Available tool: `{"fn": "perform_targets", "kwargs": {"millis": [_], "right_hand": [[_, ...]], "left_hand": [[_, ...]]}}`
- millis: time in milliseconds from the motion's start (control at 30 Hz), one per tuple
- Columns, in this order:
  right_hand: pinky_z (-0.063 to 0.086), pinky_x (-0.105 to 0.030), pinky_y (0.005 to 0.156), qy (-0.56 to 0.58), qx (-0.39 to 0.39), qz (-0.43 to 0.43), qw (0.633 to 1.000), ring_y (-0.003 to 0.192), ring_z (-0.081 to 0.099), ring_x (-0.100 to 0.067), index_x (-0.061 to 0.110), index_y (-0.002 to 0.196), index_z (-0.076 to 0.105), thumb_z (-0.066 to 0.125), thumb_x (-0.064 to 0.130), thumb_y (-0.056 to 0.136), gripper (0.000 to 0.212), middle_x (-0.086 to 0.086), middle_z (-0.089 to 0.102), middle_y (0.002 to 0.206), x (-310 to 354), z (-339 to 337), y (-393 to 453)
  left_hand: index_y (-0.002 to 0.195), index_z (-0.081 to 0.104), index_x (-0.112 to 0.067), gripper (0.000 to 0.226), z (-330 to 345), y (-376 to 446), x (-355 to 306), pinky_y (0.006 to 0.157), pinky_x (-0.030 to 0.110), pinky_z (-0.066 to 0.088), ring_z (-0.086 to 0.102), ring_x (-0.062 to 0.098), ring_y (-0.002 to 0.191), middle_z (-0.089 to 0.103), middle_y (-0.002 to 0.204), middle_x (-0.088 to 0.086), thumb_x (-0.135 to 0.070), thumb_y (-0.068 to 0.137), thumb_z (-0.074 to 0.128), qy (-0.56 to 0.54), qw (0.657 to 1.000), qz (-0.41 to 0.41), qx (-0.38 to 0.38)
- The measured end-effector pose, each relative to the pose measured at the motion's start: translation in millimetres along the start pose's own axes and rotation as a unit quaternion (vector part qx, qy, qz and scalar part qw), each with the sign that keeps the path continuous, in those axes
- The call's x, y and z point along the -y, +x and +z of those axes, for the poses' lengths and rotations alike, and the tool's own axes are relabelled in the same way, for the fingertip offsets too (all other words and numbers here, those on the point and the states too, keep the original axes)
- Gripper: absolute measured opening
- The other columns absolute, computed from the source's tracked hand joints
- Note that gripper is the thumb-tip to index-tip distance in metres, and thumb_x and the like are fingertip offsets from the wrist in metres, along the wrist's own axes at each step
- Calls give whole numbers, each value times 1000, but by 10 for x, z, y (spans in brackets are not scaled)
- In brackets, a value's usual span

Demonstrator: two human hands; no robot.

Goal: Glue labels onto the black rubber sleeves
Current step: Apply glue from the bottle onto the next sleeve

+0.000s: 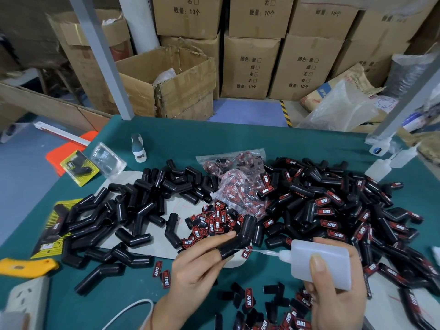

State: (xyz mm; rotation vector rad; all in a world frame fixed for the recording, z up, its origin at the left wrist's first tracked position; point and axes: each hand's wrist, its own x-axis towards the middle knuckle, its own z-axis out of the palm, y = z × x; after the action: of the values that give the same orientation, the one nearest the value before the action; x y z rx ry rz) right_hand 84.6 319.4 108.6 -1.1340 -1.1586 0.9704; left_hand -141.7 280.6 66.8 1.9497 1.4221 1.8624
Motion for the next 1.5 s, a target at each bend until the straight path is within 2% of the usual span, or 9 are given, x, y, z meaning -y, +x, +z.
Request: {"fn": "perform_targets", "kwargs": {"millis": [100,400,567,767,1000,1500], "right_hand": [[44,-16,46,5,0,-3,1000,53,58,-16,19,119,65,74,75,78,70,-11,69,90,1,-6,17],[48,-16,49,4,-1,1,1000,60,61,-15,22,117,65,75,76,75,69,-12,69,95,-11,2,7],[46,-15,48,2,-3,-2,1000,59,59,-13,24,113,67,75,78,73,68,-12,68,91,5,14,-16],[47,-17,50,1,7,-5,1000,62,57,-18,23,112,66,75,79,71,70,-18,67,92,11,30,-35],[47,-16,49,14,7,-7,1000,60,58,-11,20,113,67,76,76,73,69,-17,66,88,13,37,-40],[48,-15,50,-6,-2,-3,1000,62,60,-15,25,113,67,75,78,73,66,-15,68,93,4,9,-26]], "left_hand": [[95,80,4,14,0,-1,-1,97,32,59,74,25,113,71,134,3,-7,99,71,-10,1000,-5,2],[96,80,2,17,2,-13,5,95,32,59,74,24,113,71,134,2,-10,101,70,-11,1000,-6,9],[97,81,2,17,10,-15,10,95,33,59,75,25,111,72,132,3,-12,101,71,-15,1000,-13,2],[99,82,2,13,10,-20,14,96,30,58,75,23,110,73,131,2,-8,97,73,-6,1000,-18,4],[97,82,3,19,4,-14,-10,96,29,58,75,21,111,73,130,3,-12,100,71,-2,1000,-11,4],[94,81,5,20,5,-13,-6,95,31,59,75,21,111,73,130,4,-12,100,71,-1,1000,-10,0]]}}
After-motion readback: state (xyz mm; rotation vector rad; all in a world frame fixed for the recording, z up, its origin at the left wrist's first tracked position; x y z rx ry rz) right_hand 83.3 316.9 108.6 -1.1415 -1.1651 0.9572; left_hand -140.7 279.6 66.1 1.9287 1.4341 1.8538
